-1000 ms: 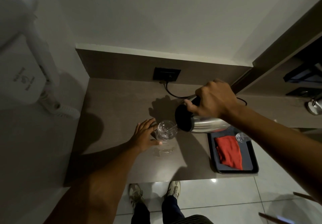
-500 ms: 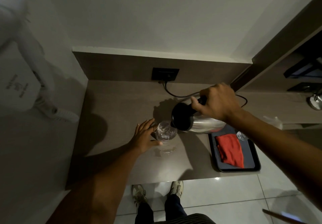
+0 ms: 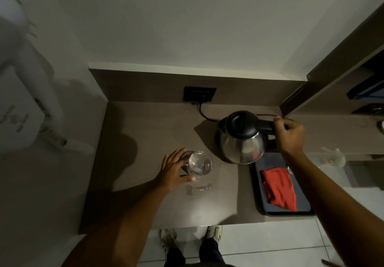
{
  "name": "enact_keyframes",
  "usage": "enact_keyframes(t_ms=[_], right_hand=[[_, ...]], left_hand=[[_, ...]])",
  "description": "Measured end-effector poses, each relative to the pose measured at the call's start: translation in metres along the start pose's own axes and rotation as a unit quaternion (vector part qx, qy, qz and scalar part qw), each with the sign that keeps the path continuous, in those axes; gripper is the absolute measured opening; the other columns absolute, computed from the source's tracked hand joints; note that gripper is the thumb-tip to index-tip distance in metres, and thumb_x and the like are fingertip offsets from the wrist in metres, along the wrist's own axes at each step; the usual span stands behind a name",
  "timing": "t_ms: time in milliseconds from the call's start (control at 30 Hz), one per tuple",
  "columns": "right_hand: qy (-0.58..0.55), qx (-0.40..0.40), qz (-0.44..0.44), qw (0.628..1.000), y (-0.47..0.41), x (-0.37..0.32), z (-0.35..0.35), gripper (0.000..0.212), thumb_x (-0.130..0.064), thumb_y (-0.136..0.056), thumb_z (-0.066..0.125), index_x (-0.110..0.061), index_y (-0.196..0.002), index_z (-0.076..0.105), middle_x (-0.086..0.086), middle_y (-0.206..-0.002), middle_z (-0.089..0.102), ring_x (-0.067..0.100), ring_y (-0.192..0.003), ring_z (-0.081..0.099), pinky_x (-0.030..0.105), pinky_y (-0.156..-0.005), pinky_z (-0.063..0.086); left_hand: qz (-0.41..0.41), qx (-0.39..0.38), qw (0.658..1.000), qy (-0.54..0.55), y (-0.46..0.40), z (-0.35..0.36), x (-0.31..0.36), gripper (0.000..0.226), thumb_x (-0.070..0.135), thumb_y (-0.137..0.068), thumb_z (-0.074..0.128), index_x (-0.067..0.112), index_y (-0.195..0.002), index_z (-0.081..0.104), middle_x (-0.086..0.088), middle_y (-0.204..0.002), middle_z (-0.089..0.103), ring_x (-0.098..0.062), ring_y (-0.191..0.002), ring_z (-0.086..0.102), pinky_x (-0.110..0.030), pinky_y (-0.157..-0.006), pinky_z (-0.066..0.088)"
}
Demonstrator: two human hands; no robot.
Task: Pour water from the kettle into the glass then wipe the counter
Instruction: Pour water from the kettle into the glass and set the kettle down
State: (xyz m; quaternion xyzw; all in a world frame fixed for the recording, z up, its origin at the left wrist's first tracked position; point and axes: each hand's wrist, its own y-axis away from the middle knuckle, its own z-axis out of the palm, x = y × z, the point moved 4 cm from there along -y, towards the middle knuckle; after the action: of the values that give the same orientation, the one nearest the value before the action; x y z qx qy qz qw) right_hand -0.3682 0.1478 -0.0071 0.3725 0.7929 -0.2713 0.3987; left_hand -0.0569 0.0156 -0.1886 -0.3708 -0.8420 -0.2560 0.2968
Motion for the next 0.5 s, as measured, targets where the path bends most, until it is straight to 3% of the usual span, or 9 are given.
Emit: enact_keyframes(t_ms=[167, 333, 500], right_hand=[[-0.066, 0.07, 0.067, 0.993, -0.011, 0.028, 0.01, 0.037, -0.042, -0.085, 0.05, -0.024, -0.052, 0.052, -0.015, -0.04, 0.05, 0.001, -0.038, 0.042, 0.014, -0.039, 0.033], [-0.107, 0.11, 0.127, 0.98, -0.019, 0.056, 0.015, 0.04, -0.042, -0.087, 0.049, -0.02, -0.053, 0.05, -0.013, -0.037, 0.049, 0.001, -0.035, 0.04, 0.017, -0.037, 0.031], [-0.123, 0.09, 0.118, 0.981, -0.023, 0.066, 0.01, 0.04, -0.042, -0.085, 0.047, -0.018, -0.053, 0.047, -0.01, -0.039, 0.046, 0.003, -0.038, 0.039, 0.021, -0.041, 0.031]], left_hand=[[-0.005, 0.006, 1.0, 0.0, -0.001, 0.002, -0.002, 0.085, 0.06, -0.066, 0.076, 0.033, -0.14, 0.045, 0.01, -0.16, 0.021, -0.015, -0.149, 0.01, -0.041, -0.117, -0.004], [-0.006, 0.013, 1.0, 0.01, -0.002, 0.003, -0.004, 0.084, 0.061, -0.064, 0.075, 0.037, -0.138, 0.046, 0.014, -0.16, 0.021, -0.012, -0.149, 0.009, -0.035, -0.115, -0.007], [-0.006, 0.014, 1.0, 0.01, -0.002, 0.004, -0.005, 0.085, 0.061, -0.064, 0.076, 0.035, -0.139, 0.045, 0.015, -0.16, 0.02, -0.012, -0.149, 0.009, -0.039, -0.117, -0.005]])
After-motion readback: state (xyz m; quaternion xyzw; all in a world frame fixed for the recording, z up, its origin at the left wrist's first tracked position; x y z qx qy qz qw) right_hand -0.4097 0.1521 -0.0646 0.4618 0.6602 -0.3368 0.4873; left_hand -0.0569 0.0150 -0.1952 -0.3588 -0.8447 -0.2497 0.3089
